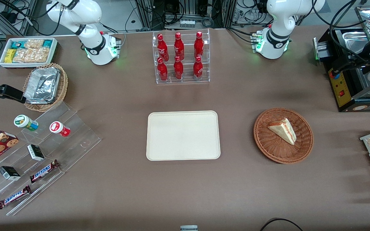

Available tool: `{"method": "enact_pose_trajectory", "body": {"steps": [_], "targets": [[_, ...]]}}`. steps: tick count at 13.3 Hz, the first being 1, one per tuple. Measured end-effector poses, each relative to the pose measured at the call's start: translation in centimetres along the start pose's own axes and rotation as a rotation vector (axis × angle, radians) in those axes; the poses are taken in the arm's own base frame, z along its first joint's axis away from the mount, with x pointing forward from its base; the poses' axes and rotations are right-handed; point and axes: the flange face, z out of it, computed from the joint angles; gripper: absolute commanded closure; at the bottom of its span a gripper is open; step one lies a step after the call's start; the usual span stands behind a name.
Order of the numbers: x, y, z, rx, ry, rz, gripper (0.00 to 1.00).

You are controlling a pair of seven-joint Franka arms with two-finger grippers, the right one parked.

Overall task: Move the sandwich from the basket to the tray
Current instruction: 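Lower the open left gripper over the wrapped sandwich in the wicker basket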

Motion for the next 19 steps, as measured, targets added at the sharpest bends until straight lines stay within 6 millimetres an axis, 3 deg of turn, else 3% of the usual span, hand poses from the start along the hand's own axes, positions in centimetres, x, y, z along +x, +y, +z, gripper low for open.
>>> {"method": "enact_pose_trajectory", "body": {"steps": [4, 7, 10, 13, 16, 19], "targets": [[0.1, -0.1, 0.2, 0.005, -0.005, 0.001, 0.00], [2.4, -0.3, 2.4, 0.032, -0.015, -0.025, 0.00], [6.9, 0.1, 7.6, 0.030, -0.003, -0.146, 0.00], [9.3, 0.7, 14.2, 0.016, 0.052, -0.291, 0.00], [9.4, 1.4, 21.0, -0.009, 0.099, -0.444, 0.00], [8.1, 4.0, 27.0, -0.048, 0.139, -0.564, 0.00]]}}
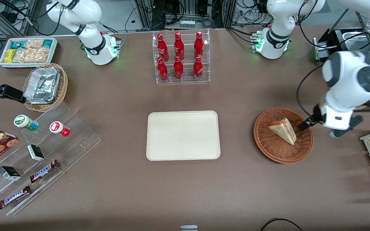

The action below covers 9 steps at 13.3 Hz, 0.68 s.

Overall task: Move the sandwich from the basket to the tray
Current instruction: 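Lower the open left gripper over the wrapped sandwich in the wicker basket, then close the left gripper on the sandwich's upright edge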

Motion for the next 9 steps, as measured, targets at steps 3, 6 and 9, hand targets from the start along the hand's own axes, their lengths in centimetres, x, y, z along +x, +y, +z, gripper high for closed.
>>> {"method": "enact_pose_trajectory", "body": {"steps": [3, 6, 9], "targets": [[-2.9, 1.7, 3.5, -0.001, -0.009, -0.046, 0.00], [-3.8, 1.8, 6.8, -0.011, -0.007, -0.048, 0.00], [-3.9, 1.4, 8.6, -0.001, -0.021, -0.052, 0.00]]}}
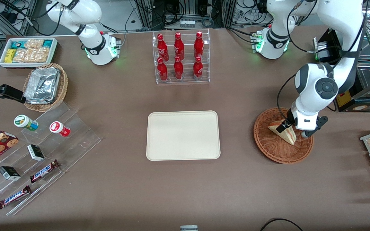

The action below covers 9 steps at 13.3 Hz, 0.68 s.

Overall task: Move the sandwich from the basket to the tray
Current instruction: 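Close the left gripper on the sandwich's upright edge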

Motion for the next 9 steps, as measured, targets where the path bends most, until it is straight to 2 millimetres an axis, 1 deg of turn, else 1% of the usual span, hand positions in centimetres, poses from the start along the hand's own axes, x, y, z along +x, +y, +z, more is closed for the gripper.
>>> {"method": "enact_pose_trajectory", "body": {"steps": [4, 5, 7, 8, 9], "targets": [[-0.1, -0.2, 1.2, 0.012, -0.014, -0.001, 0.02], [-0.2, -0.3, 1.6, 0.015, -0.018, -0.002, 0.15], [-0.3, -0.4, 2.4, 0.022, -0.027, -0.002, 0.60], [-0.3, -0.5, 2.7, 0.024, -0.029, -0.004, 0.75], [-0.3, -0.5, 2.7, 0.025, -0.030, -0.009, 0.79]]}}
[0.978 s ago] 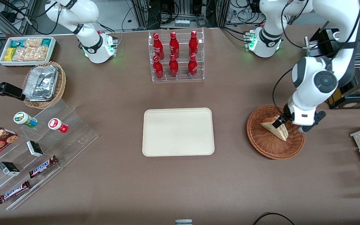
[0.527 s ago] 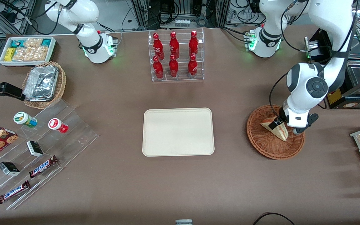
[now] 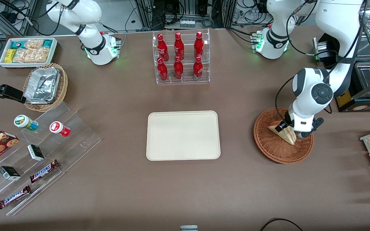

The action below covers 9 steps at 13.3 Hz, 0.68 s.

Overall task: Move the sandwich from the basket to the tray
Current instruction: 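Close the left gripper on the sandwich's upright edge, then lift the sandwich and carry it with the left gripper over the cream tray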

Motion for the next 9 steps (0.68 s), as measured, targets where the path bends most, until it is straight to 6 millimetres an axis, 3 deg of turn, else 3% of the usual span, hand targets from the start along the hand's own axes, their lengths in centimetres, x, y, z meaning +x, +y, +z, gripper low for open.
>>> {"method": "enact_pose_trajectory", "body": {"steps": [3, 5, 7, 9], "targets": [[0.2, 0.1, -0.4, -0.006, 0.007, -0.006, 0.79], [0.6, 0.4, -2.0, -0.004, 0.010, -0.006, 0.80], [1.0, 1.0, -5.7, 0.016, 0.001, -0.001, 0.80], [0.3, 2.6, -11.0, 0.041, -0.011, 0.029, 0.80]]}}
